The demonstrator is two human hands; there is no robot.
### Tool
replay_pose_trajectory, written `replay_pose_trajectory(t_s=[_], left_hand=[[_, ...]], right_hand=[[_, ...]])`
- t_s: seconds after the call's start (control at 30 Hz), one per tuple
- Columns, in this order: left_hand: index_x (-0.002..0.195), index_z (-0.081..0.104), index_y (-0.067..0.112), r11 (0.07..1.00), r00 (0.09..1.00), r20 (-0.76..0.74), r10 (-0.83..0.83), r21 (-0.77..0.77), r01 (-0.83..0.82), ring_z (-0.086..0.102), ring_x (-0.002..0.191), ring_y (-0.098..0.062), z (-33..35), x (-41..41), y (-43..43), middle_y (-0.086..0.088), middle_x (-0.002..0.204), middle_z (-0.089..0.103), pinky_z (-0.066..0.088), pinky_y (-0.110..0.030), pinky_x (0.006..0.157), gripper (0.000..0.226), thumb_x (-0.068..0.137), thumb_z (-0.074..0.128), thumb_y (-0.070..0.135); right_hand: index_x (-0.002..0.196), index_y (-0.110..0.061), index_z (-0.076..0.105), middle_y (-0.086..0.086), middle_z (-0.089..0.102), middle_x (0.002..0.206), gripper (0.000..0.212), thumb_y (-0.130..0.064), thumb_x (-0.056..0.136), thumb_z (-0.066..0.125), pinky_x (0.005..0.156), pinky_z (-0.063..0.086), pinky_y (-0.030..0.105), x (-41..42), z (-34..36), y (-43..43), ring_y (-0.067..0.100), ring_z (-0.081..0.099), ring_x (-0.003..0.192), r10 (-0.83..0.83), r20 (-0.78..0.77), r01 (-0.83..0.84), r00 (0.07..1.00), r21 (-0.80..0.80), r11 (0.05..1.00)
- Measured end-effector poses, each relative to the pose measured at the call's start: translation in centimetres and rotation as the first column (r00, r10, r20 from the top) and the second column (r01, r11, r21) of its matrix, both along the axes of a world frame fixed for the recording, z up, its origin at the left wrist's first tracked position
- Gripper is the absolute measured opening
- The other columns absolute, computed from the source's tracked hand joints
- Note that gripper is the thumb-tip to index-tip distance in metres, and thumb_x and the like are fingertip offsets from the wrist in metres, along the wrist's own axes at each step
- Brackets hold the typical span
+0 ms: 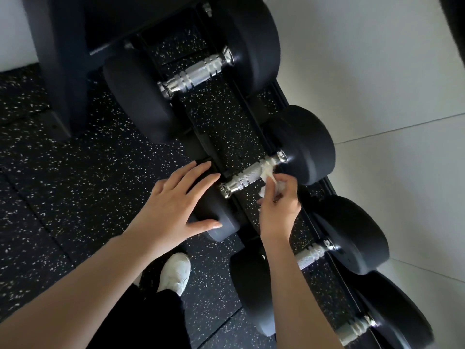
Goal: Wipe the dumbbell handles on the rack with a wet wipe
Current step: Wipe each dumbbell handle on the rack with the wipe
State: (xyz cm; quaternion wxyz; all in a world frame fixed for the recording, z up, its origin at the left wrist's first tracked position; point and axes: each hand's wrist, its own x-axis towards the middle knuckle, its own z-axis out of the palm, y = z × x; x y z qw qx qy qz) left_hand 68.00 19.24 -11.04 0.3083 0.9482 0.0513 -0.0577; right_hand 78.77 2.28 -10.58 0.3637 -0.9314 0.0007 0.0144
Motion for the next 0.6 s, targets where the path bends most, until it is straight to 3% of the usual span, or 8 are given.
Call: replay_pose_trajectory(t_s=[0.23, 0.33, 0.37, 0.47, 0.6], left_hand=[[0.143, 0.029, 0.028, 0.999, 0.999, -0.038, -0.026, 0.038, 0.027, 0.023, 0.141, -0.017, 0.5, 0.1, 0.1, 0.007, 0.154, 0.023, 0.038, -0.047, 0.099, 0.082, 0.075, 0.032, 0.073], [0.143, 0.031, 0.026, 0.997, 0.997, -0.072, -0.034, 0.071, 0.039, 0.029, 0.139, -0.019, 1.2, 0.3, 0.2, 0.004, 0.153, 0.027, 0.04, -0.048, 0.098, 0.083, 0.075, 0.031, 0.074], [0.143, 0.034, 0.025, 0.995, 0.996, -0.077, -0.042, 0.093, 0.049, 0.033, 0.136, -0.02, 1.6, 0.4, 0.4, 0.003, 0.152, 0.03, 0.042, -0.048, 0.097, 0.083, 0.076, 0.03, 0.073], [0.141, 0.037, 0.021, 0.986, 0.996, -0.083, -0.033, 0.162, 0.046, 0.043, 0.13, -0.022, 3.0, 0.7, 1.3, -0.001, 0.148, 0.037, 0.046, -0.046, 0.094, 0.079, 0.08, 0.028, 0.071], [0.14, 0.039, 0.019, 0.974, 0.998, -0.054, 0.031, 0.228, -0.018, 0.044, 0.129, -0.024, 4.9, 1.3, 3.5, -0.003, 0.145, 0.04, 0.045, -0.045, 0.093, 0.072, 0.085, 0.034, 0.066]], right_hand=[[0.101, -0.012, 0.056, -0.009, 0.059, 0.071, 0.01, -0.018, 0.093, 0.055, 0.055, 0.057, 0.032, 1.1, 0.4, 0.2, 0.017, 0.065, 0.059, -0.031, -0.113, 0.037, 0.993, 0.051, 0.998], [0.099, -0.014, 0.057, -0.01, 0.06, 0.076, 0.008, -0.018, 0.093, 0.056, 0.056, 0.053, 0.016, 0.2, 1.2, 0.7, 0.008, 0.063, 0.066, 0.057, -0.191, -0.052, 0.98, 0.034, 0.998], [0.099, -0.015, 0.057, -0.007, 0.063, 0.077, 0.008, -0.019, 0.093, 0.056, 0.055, 0.052, 0.015, -0.2, 1.7, 0.9, 0.007, 0.063, 0.065, 0.089, -0.196, -0.084, 0.977, 0.032, 0.996], [0.1, -0.016, 0.058, 0.001, 0.069, 0.082, 0.009, -0.021, 0.093, 0.056, 0.056, 0.056, 0.029, -0.7, 3.0, 1.7, 0.014, 0.066, 0.065, 0.138, -0.155, -0.129, 0.978, 0.067, 0.989], [0.097, -0.015, 0.058, -0.006, 0.066, 0.08, 0.007, -0.02, 0.093, 0.057, 0.051, 0.049, 0.015, 0.2, 5.1, 3.0, 0.008, 0.061, 0.061, 0.179, -0.085, -0.174, 0.98, 0.07, 0.982]])
